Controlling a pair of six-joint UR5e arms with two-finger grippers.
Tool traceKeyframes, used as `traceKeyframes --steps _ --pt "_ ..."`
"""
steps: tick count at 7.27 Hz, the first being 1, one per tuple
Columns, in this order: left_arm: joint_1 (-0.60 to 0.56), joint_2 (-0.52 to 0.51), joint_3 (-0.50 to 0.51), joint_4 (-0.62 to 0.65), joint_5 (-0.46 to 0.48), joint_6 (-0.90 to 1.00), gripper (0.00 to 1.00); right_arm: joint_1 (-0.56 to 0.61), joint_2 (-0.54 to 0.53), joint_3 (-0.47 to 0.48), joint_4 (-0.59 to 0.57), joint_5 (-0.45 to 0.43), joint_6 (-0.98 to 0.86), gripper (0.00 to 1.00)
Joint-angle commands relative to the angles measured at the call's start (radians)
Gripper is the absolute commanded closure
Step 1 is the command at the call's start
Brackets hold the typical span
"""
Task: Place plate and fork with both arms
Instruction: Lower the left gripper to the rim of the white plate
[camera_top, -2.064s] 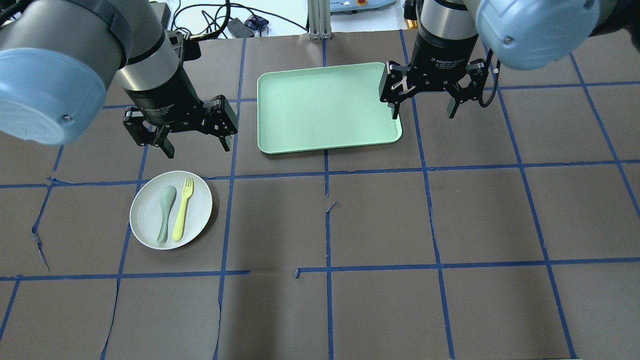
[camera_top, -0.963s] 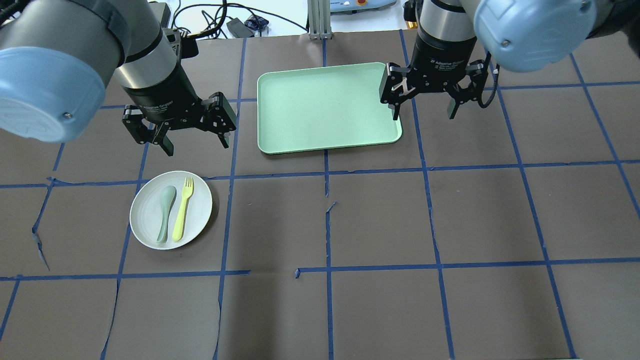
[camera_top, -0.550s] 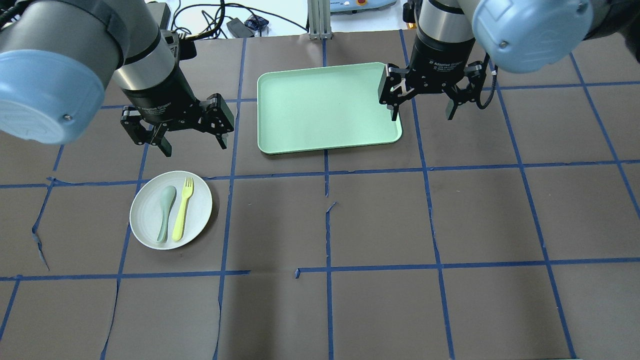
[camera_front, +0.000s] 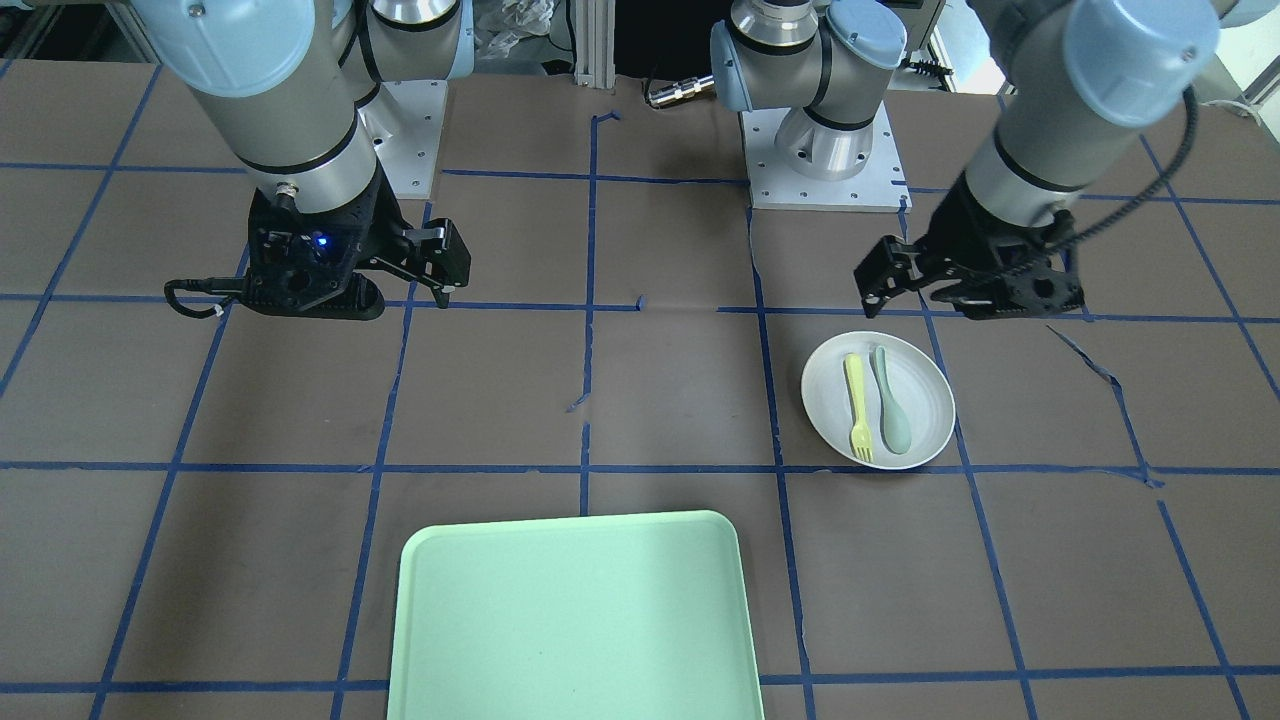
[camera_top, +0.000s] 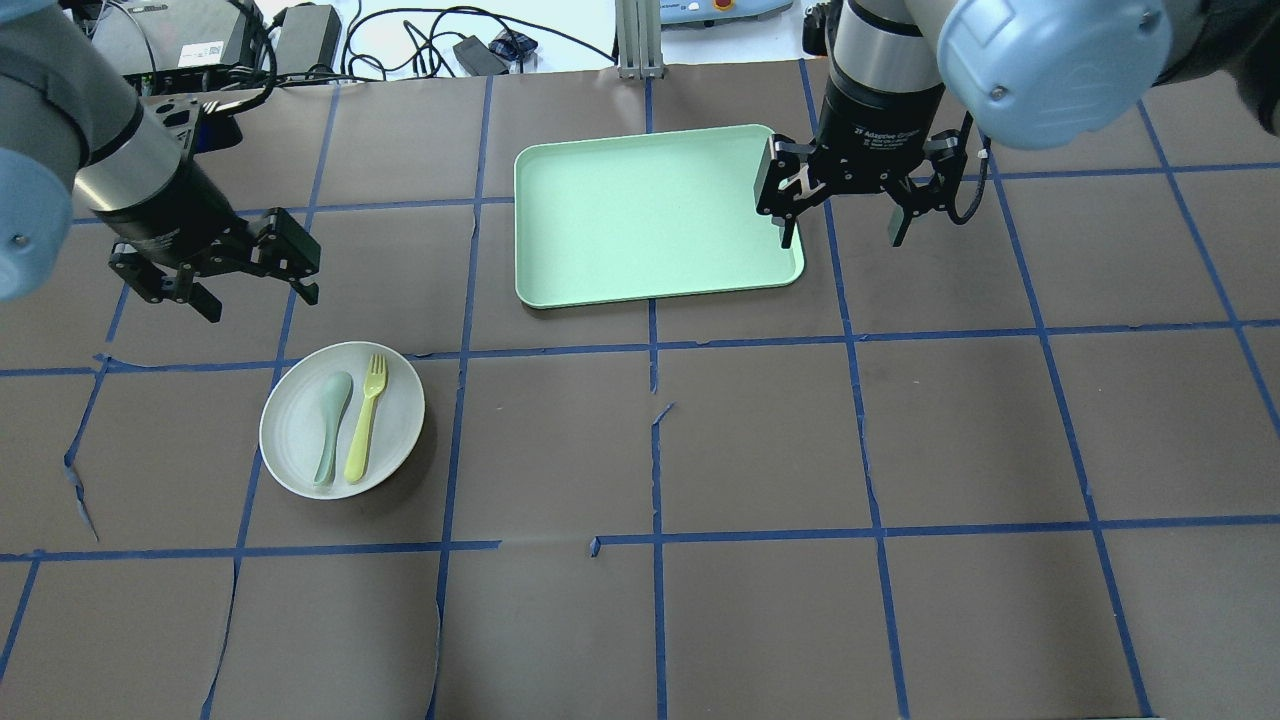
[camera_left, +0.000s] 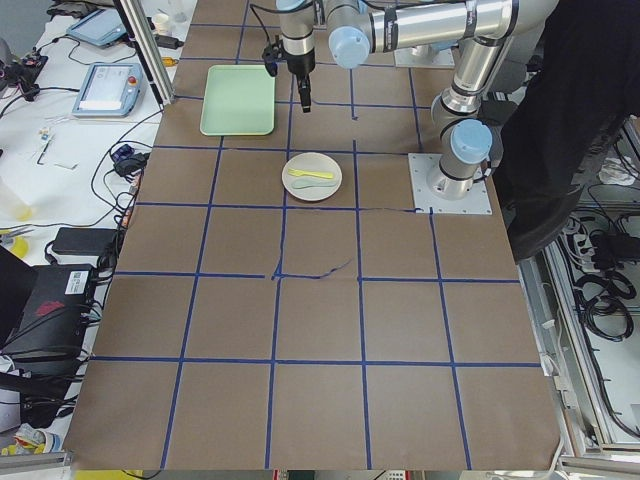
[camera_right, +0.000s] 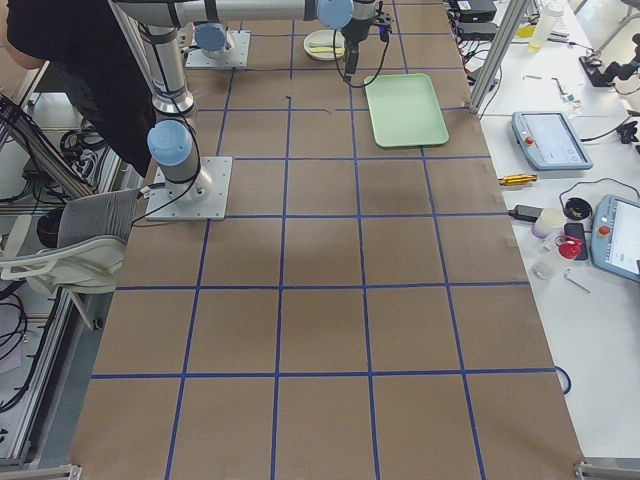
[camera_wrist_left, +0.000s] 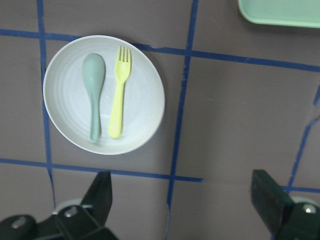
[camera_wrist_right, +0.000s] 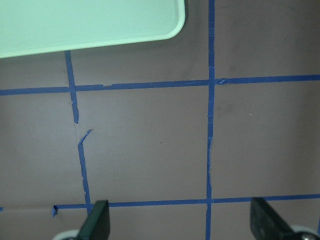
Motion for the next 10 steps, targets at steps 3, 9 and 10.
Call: traceKeyframes --steps 3,9,10 --pt "0.21 -0.116 -0.28 0.387 -0.036 0.253 0.0 0.0 0.0 0.003 -0.003 -0.004 0.0 0.0" --pt "0.299 -0.263 -0.305 0.391 -0.1 0.347 0.83 0.002 0.0 0.018 -0.003 -0.001 0.003 0.0" --pt "0.299 -0.263 -0.3 0.382 -0.098 0.346 1.0 0.002 0.0 0.018 -0.003 -0.001 0.003 0.0"
